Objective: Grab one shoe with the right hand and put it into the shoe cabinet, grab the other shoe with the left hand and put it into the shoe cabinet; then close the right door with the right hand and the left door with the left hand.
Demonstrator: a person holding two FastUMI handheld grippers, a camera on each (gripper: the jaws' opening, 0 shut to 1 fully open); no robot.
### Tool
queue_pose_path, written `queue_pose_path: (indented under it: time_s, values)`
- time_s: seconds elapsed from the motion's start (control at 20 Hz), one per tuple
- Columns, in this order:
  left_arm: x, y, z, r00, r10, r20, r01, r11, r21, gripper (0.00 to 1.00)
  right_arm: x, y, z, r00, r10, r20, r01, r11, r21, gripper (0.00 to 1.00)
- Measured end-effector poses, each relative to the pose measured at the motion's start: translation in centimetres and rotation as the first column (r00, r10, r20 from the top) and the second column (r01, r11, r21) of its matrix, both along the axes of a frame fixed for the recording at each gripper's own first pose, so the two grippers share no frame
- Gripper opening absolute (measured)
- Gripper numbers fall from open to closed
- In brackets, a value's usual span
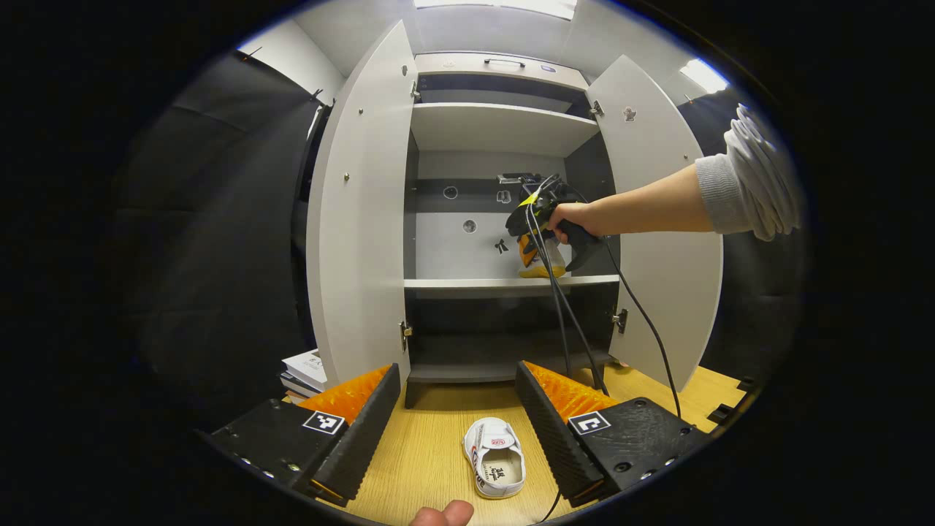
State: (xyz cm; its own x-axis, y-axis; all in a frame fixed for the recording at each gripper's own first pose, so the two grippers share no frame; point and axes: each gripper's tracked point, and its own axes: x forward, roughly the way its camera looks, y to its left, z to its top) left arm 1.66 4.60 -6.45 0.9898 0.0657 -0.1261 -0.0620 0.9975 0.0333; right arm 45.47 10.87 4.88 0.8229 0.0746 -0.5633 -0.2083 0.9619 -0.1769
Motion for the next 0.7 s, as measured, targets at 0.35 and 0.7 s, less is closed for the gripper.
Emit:
queue_pose_path:
  time_s: [0.35, 0.7]
  values:
    - [0.0, 0.4, 0.1, 1.000, 0.006, 0.003, -0.006, 1.000, -0.006, 0.95, 0.2, 0.4, -0.8, 0.999, -0.024, -0.031, 0.022, 0.999, -0.050, 0.06]
    - [-0.3, 0.6, 0.4, 1.000, 0.006, 0.015, -0.006, 1.000, -0.010, 0.95, -1.8, 1.0, 0.8, 1.000, -0.018, -0.018, 0.018, 0.999, -0.031, 0.48]
